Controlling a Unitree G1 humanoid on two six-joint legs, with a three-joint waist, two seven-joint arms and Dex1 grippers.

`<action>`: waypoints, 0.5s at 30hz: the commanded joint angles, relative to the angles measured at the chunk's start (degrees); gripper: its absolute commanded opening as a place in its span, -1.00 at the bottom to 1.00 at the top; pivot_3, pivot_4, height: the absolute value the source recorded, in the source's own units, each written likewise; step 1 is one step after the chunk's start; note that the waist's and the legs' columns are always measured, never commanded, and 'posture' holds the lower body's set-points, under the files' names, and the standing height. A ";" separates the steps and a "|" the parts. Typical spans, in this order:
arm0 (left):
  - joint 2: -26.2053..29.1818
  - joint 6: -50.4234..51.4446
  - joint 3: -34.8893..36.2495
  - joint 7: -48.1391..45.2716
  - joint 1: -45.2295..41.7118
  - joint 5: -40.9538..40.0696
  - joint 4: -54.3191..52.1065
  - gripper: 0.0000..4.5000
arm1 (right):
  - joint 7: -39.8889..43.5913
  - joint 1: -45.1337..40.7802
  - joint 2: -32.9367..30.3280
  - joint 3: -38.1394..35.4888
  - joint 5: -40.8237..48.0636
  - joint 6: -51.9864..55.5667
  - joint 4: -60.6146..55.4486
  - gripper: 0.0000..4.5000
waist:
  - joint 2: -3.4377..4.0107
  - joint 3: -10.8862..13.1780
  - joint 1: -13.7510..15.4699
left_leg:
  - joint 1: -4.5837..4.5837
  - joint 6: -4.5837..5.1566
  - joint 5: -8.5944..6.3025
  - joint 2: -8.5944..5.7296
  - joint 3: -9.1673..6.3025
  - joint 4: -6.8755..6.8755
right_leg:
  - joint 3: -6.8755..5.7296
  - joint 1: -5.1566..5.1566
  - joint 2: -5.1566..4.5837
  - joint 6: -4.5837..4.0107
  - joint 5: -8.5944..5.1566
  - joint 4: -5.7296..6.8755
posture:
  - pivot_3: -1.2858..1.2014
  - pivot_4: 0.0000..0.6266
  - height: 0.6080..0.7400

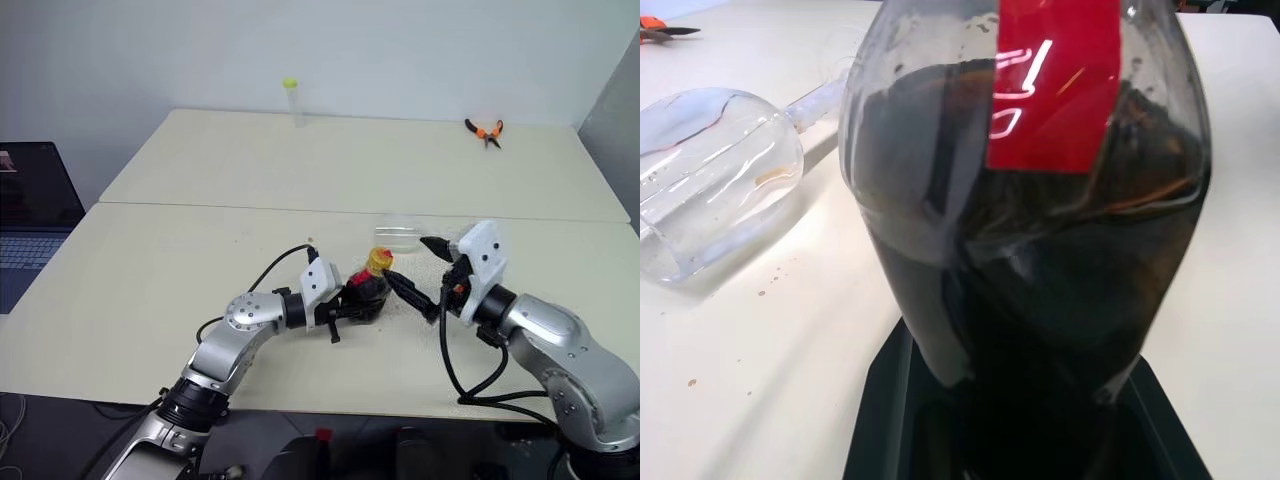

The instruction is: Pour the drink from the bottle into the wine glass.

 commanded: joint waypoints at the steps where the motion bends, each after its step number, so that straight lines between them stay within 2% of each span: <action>1: -0.18 -1.71 0.96 -0.48 -1.03 -0.44 -0.98 -0.71 | 1.26 0.38 -0.90 -4.08 7.79 1.17 -3.15 1.00 | 0.00 0.00 0.00 | 0.00 0.00 0.00 0.00 0.00 0.00 | 0.00 0.00 0.00 0.00 0.00 0.00 | 0.03 -0.52 1.00; 6: -0.21 -1.96 0.89 -0.57 -1.20 -0.44 -0.66 -0.71 | -1.46 0.01 -0.48 -3.71 13.69 2.98 -3.21 1.00 | 0.00 0.00 0.00 | 0.00 0.02 -0.01 0.00 0.00 0.00 | -0.01 0.02 0.00 0.00 0.00 0.00 | 0.03 -0.52 1.00; 11: -0.30 -2.03 0.85 -0.72 -1.37 -0.38 -0.50 -0.71 | -7.13 -3.50 4.58 1.93 12.15 3.06 -0.43 1.00 | 0.01 0.00 -0.11 | 0.03 0.01 -0.01 0.02 0.00 -0.01 | 0.00 0.03 0.00 0.00 0.00 0.01 | 0.03 -0.52 1.00; 15: -0.36 -1.95 0.89 -0.72 -1.35 -0.26 -0.57 -0.71 | -8.82 -5.24 5.70 4.23 9.82 2.61 1.02 1.00 | 0.01 0.00 -0.04 | 0.01 0.00 0.00 -0.01 -0.03 0.00 | 0.00 0.01 0.01 0.00 0.00 -0.01 | 0.03 -0.52 1.00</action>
